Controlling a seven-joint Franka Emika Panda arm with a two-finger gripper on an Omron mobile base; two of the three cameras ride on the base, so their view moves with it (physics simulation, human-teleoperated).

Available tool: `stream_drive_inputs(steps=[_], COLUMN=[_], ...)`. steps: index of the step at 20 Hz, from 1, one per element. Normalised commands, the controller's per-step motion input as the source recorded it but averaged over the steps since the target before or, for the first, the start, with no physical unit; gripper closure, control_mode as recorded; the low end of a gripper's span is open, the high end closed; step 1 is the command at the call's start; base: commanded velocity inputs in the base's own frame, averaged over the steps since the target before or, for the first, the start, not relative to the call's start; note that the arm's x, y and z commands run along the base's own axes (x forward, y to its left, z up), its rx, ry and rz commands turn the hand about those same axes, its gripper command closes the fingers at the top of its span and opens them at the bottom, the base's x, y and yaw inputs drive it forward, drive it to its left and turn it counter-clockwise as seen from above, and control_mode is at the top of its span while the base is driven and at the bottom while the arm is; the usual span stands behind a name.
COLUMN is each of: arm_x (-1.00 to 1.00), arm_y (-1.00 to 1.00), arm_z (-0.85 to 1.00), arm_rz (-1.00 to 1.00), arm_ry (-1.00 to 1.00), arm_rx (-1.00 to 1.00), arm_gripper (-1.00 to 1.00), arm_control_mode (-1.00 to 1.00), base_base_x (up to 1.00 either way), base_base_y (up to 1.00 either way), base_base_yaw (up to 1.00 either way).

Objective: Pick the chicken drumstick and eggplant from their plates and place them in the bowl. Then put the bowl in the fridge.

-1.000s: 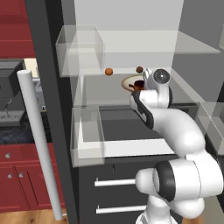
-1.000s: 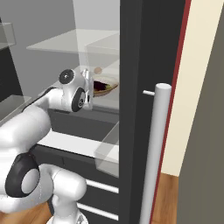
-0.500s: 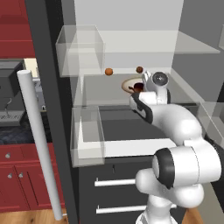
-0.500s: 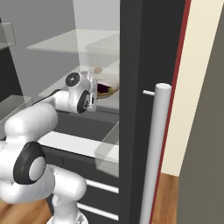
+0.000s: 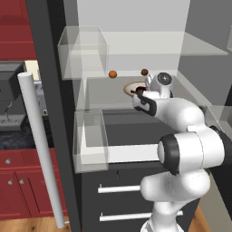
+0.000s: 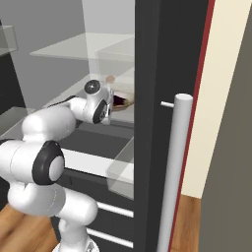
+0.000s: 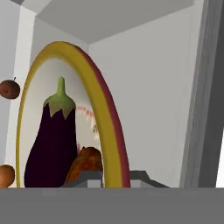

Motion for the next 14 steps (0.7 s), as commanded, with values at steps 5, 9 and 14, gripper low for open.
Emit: stream_drive_inputs(steps=[5, 9, 14], arm_x=[0.38, 0.41, 0.21], arm_y=[-0.01, -0.01, -0.01], arm_z=[-0.14, -0.11, 0.00], arm_rz=[0.02, 0.02, 0.01], arm_ry=[0.06, 0.01, 0.00], arm_rx=[0.05, 0.01, 0.00], arm_gripper=[1.00, 1.00, 1.00], arm_control_mode=[-1.00, -1.00, -1.00], base_base_x=[0.00, 0.00, 0.00], base_base_y=[0.00, 0.00, 0.00], base_base_yaw=[0.00, 0.00, 0.00])
